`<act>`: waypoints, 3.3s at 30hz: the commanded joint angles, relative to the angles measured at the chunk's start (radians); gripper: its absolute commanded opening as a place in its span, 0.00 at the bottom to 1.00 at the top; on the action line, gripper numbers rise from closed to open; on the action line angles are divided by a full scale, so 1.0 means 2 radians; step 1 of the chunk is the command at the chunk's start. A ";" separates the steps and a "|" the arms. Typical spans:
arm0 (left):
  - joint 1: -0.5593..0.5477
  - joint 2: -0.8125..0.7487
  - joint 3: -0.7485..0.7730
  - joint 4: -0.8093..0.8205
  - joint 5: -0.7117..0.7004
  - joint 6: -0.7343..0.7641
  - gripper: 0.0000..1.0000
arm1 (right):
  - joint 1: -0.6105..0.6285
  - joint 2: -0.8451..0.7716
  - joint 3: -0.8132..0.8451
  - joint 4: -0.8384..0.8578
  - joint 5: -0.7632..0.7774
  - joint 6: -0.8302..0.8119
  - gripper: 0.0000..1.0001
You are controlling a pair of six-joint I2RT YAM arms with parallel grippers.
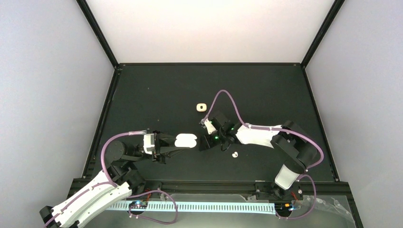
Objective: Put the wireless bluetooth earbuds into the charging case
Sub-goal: Pick up the earbud from the center of the board, then place the earbud in the charging case.
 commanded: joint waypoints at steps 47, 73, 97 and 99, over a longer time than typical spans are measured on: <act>0.000 0.000 0.013 -0.012 -0.004 0.012 0.02 | 0.032 0.028 0.065 -0.105 0.137 -0.016 0.35; 0.000 0.001 0.013 -0.012 -0.003 0.010 0.02 | 0.031 -0.001 0.052 -0.110 0.180 -0.013 0.01; -0.002 0.047 0.015 0.083 0.041 -0.001 0.01 | 0.039 -0.449 0.216 -0.400 -0.021 -0.267 0.01; -0.003 0.067 0.029 0.079 0.058 0.003 0.01 | 0.066 -0.430 0.252 -0.409 -0.017 -0.279 0.01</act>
